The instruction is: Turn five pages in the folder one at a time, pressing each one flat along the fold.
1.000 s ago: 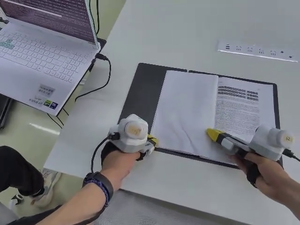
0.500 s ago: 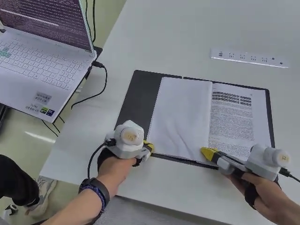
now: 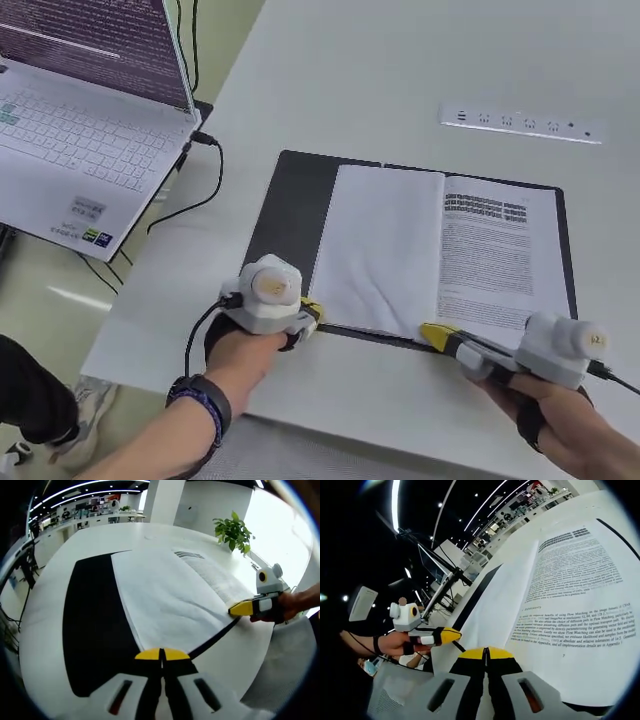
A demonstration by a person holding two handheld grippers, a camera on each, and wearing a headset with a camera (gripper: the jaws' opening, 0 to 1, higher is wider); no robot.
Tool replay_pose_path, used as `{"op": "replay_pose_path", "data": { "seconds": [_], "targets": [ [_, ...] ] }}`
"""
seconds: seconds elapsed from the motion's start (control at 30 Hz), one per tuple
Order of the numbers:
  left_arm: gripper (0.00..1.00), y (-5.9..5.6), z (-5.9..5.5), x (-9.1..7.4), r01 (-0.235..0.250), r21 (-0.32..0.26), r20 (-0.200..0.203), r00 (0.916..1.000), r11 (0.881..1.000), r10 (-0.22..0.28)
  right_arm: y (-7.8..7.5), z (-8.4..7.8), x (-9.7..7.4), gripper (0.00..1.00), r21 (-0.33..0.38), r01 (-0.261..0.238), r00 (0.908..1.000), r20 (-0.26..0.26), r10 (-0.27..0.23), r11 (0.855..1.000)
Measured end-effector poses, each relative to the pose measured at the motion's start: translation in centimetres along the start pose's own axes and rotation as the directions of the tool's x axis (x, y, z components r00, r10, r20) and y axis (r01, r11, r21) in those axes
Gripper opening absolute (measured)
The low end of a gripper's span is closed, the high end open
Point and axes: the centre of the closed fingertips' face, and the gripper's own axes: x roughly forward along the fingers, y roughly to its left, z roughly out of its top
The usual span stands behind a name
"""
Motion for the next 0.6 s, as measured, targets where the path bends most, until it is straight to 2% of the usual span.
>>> {"op": "replay_pose_path", "data": {
  "seconds": [0.23,0.37,0.47,0.6],
  "targets": [
    [0.0,0.0,0.0,0.0,0.008,-0.002,-0.006,0.9999,1.0,-0.008,0.1,0.0,-0.1,0.0,0.006,0.016,0.9998,-0.008,-0.016,1.0],
    [0.01,-0.5,0.0,-0.2,0.021,0.043,-0.057,0.9982,0.999,-0.019,0.1,0.2,-0.2,0.0,0.003,0.039,0.999,-0.019,-0.039,0.999],
    [0.08,-0.9,0.8,-0.5,0.029,0.048,-0.049,0.9985,0.998,-0.026,0.2,0.6,-0.6,0.09,-0.002,0.044,0.9989,-0.018,-0.044,0.999],
    [0.16,-1.9,2.4,-1.3,0.044,0.056,-0.021,0.9988,0.997,-0.043,0.3,2.0,-1.8,0.22,-0.062,0.075,0.9971,-0.004,-0.076,0.995]
  ]
}}
